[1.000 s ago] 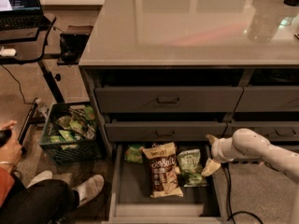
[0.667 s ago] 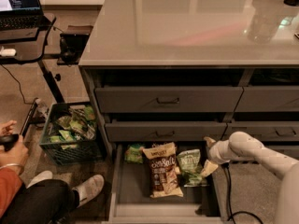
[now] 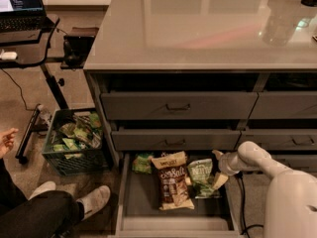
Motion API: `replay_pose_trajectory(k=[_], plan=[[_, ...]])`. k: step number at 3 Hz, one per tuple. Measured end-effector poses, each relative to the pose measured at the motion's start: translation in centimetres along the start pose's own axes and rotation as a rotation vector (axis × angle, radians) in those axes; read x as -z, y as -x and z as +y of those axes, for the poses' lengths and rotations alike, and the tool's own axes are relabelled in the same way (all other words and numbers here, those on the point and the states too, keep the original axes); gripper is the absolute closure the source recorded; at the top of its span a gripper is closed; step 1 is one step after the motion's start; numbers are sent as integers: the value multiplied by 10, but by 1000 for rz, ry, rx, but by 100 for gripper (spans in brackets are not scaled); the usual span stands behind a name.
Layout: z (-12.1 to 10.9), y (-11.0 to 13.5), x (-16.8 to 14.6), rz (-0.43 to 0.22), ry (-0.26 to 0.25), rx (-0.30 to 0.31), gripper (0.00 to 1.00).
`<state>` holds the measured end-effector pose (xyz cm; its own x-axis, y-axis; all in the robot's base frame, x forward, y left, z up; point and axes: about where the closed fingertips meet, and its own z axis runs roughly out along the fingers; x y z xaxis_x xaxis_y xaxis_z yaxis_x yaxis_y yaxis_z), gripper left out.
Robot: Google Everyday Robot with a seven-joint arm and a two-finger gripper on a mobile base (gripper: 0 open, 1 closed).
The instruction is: Pick green jalapeno chip bag from bottom drawer and place on counter
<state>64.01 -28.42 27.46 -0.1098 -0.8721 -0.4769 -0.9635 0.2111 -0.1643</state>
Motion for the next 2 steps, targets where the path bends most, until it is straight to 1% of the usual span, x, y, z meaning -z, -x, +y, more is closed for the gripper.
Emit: replay_pose_trajectory(k=[1,2], plan=[[-3,-2,-2,1,-12,1,0],[4,-3,-8,5,-19,9,0]])
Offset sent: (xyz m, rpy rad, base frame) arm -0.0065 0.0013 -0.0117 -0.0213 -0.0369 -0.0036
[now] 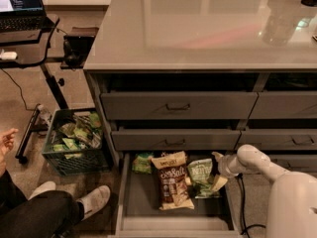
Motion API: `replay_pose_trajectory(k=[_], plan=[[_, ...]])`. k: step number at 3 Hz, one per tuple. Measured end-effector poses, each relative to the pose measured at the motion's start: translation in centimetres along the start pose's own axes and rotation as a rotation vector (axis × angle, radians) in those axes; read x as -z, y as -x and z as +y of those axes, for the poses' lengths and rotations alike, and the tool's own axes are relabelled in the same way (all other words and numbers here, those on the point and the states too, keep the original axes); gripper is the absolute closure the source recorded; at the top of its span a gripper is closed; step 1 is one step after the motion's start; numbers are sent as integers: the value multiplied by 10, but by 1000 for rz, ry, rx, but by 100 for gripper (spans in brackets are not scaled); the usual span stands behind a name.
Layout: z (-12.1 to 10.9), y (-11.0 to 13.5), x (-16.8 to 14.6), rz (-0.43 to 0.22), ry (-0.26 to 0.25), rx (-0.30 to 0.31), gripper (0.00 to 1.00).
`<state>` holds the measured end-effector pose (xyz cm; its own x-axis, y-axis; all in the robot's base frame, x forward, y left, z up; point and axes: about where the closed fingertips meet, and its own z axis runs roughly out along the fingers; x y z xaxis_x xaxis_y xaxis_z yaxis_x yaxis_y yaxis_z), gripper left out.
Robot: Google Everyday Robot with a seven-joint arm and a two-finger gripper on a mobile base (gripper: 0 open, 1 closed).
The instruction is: Pick green jalapeno chip bag from bottom drawer and place on counter
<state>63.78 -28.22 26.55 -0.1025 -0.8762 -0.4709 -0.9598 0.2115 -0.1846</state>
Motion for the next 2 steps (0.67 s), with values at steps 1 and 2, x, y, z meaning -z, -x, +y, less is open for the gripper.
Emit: replay_pose_trajectory(k=[1,2], plan=[[12,-15,-33,35,-9,-6,0],[22,-28,-65,71,4,1,0]])
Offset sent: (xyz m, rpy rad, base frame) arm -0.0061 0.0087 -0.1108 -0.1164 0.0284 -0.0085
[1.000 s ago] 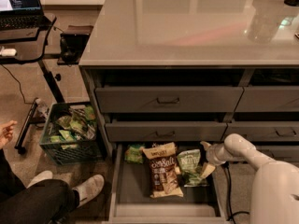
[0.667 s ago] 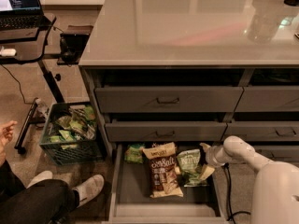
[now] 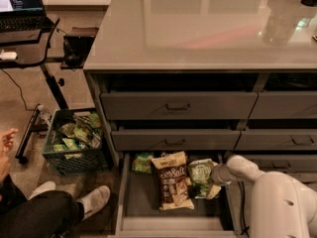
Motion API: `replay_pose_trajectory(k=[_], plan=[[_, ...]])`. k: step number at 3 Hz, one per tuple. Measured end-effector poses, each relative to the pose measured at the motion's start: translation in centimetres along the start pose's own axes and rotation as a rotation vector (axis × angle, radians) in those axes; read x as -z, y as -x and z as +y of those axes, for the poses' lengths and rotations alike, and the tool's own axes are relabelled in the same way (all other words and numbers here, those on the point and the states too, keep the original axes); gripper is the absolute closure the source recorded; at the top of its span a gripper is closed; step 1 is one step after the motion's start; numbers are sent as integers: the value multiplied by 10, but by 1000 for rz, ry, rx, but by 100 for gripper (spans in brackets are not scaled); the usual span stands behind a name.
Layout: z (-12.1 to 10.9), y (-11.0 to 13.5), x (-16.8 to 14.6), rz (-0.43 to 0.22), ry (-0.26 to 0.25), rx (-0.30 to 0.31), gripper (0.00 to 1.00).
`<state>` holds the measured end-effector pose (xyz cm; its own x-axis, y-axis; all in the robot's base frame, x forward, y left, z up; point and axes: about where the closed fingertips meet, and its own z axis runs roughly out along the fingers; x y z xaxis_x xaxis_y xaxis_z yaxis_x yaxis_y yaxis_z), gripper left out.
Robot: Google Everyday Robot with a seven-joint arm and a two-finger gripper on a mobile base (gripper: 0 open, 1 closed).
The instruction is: Pick green jalapeno chip bag from bottom drawer and place on counter
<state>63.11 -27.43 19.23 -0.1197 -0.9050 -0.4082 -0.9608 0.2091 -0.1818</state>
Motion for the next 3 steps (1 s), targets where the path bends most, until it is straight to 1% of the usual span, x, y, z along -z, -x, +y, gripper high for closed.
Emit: replay_pose_trajectory(k=[1,2,3], plan=[[8,-4,-29,2,30,15,0],[11,-6,-51,-5,52,34,0],[12,-12,-69,-1,66,38,0]])
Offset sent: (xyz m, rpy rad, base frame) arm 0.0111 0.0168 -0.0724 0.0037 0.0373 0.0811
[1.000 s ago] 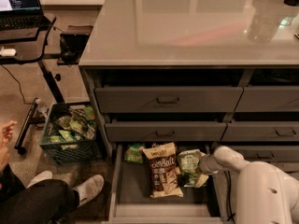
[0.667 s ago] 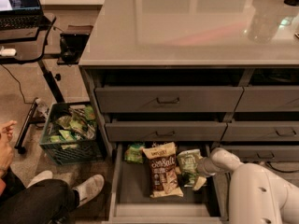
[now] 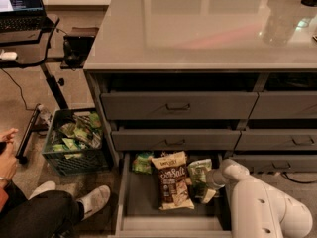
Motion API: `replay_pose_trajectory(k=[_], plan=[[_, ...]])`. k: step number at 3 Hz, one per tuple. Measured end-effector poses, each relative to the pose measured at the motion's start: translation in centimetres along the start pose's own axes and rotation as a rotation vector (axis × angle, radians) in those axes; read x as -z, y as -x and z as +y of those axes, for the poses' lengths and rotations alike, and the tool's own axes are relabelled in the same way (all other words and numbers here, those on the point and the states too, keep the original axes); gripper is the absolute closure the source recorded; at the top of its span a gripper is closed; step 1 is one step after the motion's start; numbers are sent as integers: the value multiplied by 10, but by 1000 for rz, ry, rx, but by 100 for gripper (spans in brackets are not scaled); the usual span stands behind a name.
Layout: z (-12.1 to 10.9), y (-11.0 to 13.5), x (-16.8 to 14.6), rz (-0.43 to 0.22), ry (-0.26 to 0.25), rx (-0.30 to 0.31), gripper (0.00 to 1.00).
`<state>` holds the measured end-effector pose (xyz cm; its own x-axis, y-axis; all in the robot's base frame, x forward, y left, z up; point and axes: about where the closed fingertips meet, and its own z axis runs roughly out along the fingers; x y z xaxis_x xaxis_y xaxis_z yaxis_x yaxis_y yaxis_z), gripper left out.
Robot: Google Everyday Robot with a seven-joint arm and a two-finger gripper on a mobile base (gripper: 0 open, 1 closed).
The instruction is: Pick green jalapeno chip bag from bottom drawer and place on counter
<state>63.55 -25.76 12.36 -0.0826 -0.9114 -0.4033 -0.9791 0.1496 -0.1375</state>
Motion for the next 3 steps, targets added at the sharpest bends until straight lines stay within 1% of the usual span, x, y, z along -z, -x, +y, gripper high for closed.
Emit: replay_pose_trajectory(k=[1,3], plan=[[-2,-1,0,1,-4,-1,19],[-2,-1,0,1,-4,-1,66]])
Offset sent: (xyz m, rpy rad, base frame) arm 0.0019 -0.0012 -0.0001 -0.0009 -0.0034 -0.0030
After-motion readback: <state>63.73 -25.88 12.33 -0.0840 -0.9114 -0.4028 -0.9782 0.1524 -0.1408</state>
